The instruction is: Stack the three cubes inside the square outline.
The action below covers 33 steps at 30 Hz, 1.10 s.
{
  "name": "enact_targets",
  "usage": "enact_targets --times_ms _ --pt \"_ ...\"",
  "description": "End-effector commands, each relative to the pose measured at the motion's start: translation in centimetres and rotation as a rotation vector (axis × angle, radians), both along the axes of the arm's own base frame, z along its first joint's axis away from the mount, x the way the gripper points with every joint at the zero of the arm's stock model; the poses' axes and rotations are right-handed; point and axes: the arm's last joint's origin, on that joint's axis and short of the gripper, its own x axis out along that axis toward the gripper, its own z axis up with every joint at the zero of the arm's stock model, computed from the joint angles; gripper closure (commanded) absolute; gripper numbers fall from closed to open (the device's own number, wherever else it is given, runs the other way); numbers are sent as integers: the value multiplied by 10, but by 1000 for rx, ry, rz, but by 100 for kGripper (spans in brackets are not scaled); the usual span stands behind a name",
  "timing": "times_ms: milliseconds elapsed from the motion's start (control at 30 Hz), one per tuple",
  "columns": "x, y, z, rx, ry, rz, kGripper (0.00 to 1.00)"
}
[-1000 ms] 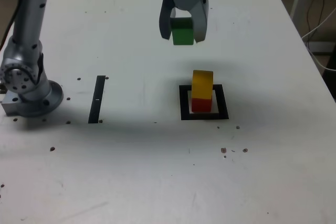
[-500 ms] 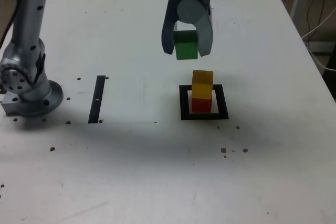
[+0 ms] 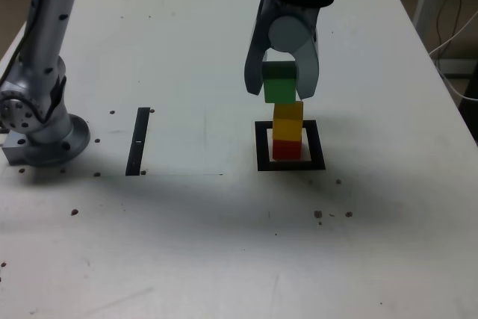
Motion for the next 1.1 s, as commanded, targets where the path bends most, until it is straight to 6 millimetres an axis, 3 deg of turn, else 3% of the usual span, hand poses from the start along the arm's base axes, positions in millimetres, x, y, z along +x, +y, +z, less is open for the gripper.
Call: enact_targets --times_ms 0,667,733,933,1067 --pt "1 -4 -2 -3 12 -7 73" --pt "12 -10 -14 -3 32 -20 73" --pt "12 -9 -15 -3 34 -24 65" --pt "14 -6 -20 -8 40 -36 8" --pt "14 -6 -21 -8 41 -37 1"
